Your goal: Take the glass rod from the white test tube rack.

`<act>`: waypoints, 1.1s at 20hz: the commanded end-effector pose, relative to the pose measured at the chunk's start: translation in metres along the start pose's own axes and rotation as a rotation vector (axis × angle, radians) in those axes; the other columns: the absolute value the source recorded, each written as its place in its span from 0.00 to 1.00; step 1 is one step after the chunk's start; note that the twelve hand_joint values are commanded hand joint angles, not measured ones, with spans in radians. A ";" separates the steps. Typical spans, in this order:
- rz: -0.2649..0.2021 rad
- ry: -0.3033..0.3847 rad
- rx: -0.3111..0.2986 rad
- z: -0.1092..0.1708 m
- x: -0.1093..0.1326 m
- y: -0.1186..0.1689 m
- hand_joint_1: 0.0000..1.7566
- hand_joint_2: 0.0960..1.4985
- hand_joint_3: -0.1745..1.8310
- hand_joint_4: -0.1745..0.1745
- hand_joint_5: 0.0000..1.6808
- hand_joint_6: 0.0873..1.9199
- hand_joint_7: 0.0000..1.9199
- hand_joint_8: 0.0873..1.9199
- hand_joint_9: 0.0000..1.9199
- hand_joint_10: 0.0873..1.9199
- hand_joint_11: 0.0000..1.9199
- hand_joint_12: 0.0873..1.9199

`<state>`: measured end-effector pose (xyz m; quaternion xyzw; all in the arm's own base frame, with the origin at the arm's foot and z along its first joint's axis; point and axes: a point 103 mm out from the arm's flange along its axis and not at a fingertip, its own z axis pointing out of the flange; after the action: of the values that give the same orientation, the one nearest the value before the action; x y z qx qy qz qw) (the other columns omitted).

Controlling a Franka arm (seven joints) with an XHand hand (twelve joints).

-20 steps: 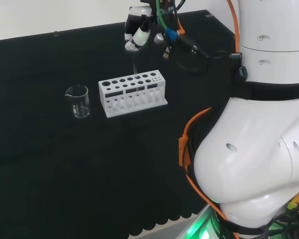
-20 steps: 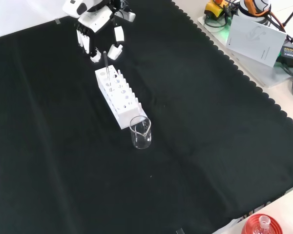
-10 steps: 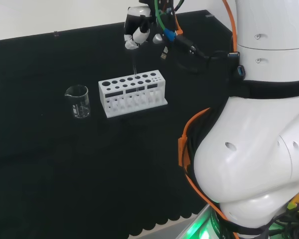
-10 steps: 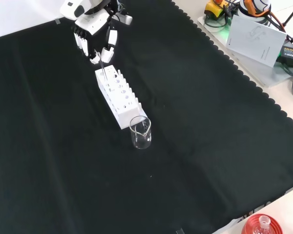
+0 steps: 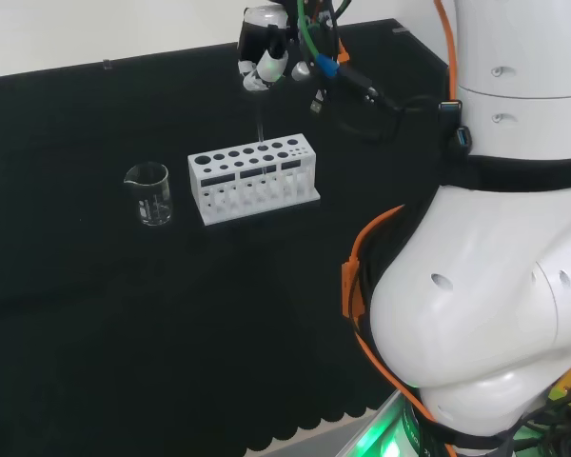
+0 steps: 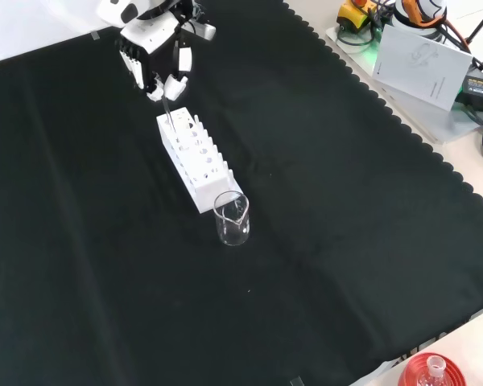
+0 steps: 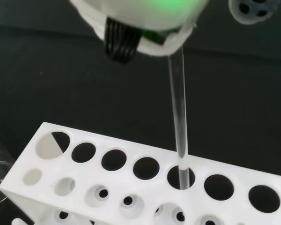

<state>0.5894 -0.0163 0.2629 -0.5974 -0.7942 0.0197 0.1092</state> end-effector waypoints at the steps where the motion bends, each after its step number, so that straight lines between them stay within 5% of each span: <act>1: -0.004 -0.078 -0.075 -0.018 0.000 -0.012 0.75 0.34 0.51 0.01 0.67 0.43 0.72 0.34 0.91 0.03 0.83 0.28; 22: 0.006 -0.127 -0.151 -0.085 0.020 -0.037 0.75 0.36 0.50 0.00 0.64 0.46 0.70 0.38 0.93 0.01 0.85 0.23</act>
<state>0.5705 -0.0202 0.3457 -0.6045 -0.7964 -0.0027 0.0206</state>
